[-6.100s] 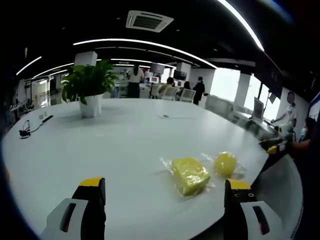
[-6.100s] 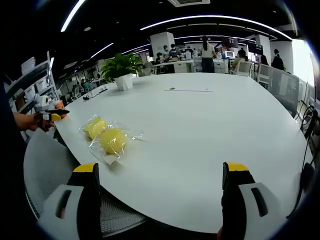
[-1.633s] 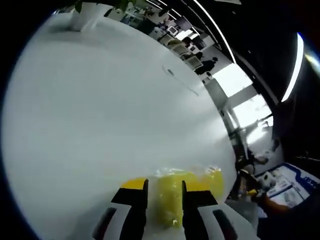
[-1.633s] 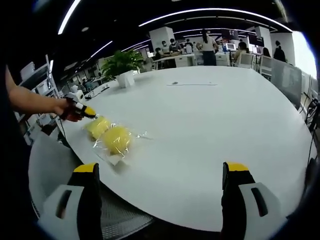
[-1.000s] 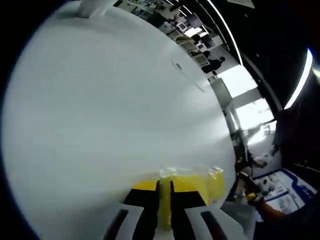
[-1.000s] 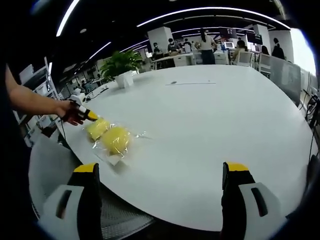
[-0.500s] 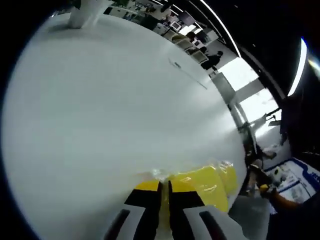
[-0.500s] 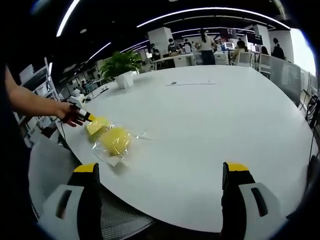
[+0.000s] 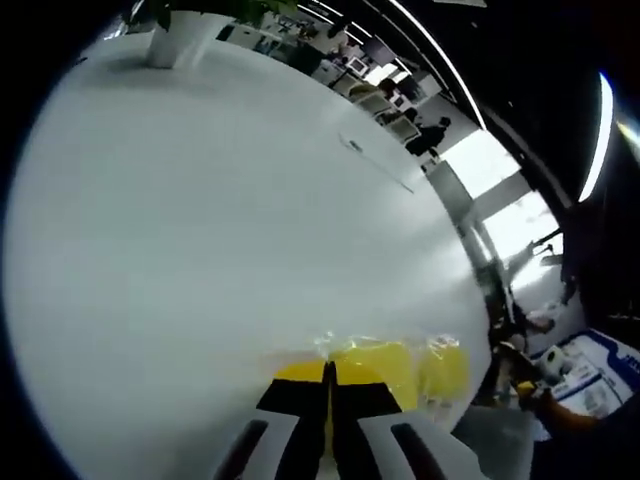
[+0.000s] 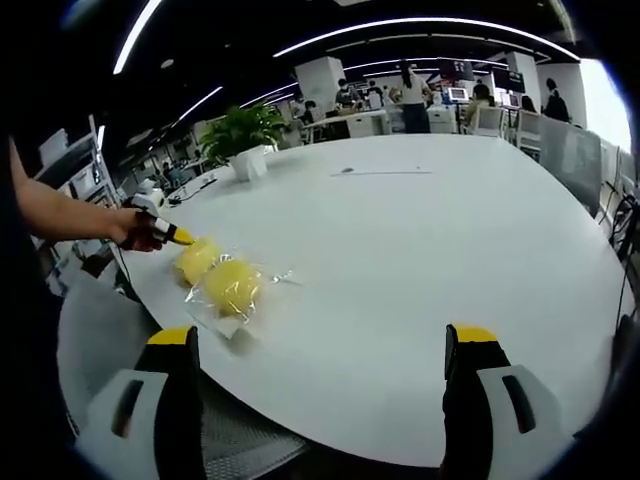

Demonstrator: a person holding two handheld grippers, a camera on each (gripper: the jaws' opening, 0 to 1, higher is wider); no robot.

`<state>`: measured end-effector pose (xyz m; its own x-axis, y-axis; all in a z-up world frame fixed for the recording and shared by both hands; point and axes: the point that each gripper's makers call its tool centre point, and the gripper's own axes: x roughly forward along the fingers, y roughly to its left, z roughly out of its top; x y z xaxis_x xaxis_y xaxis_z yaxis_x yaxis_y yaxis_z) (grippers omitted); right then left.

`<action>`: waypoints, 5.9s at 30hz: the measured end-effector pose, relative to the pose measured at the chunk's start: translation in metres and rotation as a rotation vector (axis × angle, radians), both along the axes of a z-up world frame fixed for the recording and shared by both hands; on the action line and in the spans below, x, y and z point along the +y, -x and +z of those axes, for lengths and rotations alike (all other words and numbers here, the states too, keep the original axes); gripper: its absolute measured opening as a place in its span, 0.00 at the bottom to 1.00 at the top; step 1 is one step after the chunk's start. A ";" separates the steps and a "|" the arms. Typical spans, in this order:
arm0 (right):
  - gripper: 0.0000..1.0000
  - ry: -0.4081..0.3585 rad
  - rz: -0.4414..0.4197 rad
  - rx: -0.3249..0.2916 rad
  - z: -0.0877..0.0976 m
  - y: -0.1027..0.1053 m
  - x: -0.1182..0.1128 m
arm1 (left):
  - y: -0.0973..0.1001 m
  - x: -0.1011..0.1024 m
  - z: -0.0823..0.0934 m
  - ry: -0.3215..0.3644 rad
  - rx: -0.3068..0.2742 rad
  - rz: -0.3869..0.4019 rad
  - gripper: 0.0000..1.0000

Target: Compare the silicone blocks by pressing each to a similar depth, holding the contact briefly, and releasing to observe deformation and rebound differences across the visible hardness samples.

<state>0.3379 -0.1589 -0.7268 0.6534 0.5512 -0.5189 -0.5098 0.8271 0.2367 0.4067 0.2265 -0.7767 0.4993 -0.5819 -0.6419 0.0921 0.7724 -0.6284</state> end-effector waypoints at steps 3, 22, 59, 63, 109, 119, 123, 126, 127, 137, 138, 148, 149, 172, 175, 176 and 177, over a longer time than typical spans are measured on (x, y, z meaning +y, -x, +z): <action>0.96 0.002 0.005 -0.006 0.002 -0.001 0.001 | 0.000 0.002 0.006 0.002 -0.032 0.024 0.00; 0.96 -0.019 -0.011 -0.058 0.016 -0.007 0.013 | -0.007 -0.026 0.099 -0.043 -0.379 -0.043 0.00; 0.96 -0.091 0.084 -0.171 0.083 -0.028 0.024 | -0.004 -0.078 0.289 -0.002 -0.789 -0.255 0.00; 0.96 -0.088 0.138 -0.206 0.094 -0.027 0.030 | 0.002 -0.084 0.294 0.013 -0.813 -0.286 0.00; 0.96 -0.412 0.588 -0.314 0.208 -0.015 0.195 | 0.067 -0.164 0.347 0.278 -0.935 -0.588 0.00; 0.74 -0.508 0.647 -0.339 0.234 -0.002 0.208 | 0.073 -0.166 0.362 0.352 -0.949 -0.563 0.00; 0.67 -0.534 0.652 -0.362 0.246 0.000 0.209 | 0.075 -0.168 0.362 0.357 -0.949 -0.569 0.00; 0.59 -0.540 0.672 -0.348 0.247 0.003 0.210 | 0.079 -0.170 0.363 0.367 -0.949 -0.572 0.00; 0.57 -0.546 0.677 -0.348 0.248 0.004 0.211 | 0.079 -0.171 0.363 0.365 -0.949 -0.574 0.00; 0.38 -0.598 0.694 -0.316 0.252 0.009 0.213 | 0.079 -0.169 0.370 0.382 -0.961 -0.560 0.00; 0.37 -0.598 0.695 -0.315 0.252 0.009 0.213 | 0.079 -0.169 0.370 0.385 -0.963 -0.559 0.00; 0.28 -0.612 0.709 -0.316 0.256 0.011 0.213 | 0.078 -0.171 0.377 0.400 -0.978 -0.550 0.00; 0.28 -0.616 0.705 -0.320 0.257 0.010 0.213 | 0.078 -0.170 0.377 0.401 -0.978 -0.547 0.00; 0.11 -0.586 0.716 -0.268 0.258 0.013 0.216 | 0.081 -0.165 0.374 0.345 -0.991 -0.550 0.00; 0.07 -0.570 0.722 -0.266 0.256 0.013 0.216 | 0.084 -0.164 0.372 0.343 -0.993 -0.567 0.00; 0.07 -0.567 0.725 -0.263 0.255 0.014 0.216 | 0.084 -0.164 0.371 0.337 -0.996 -0.570 0.00; 0.06 -0.560 0.722 -0.259 0.254 0.013 0.216 | 0.084 -0.164 0.370 0.331 -0.999 -0.573 0.00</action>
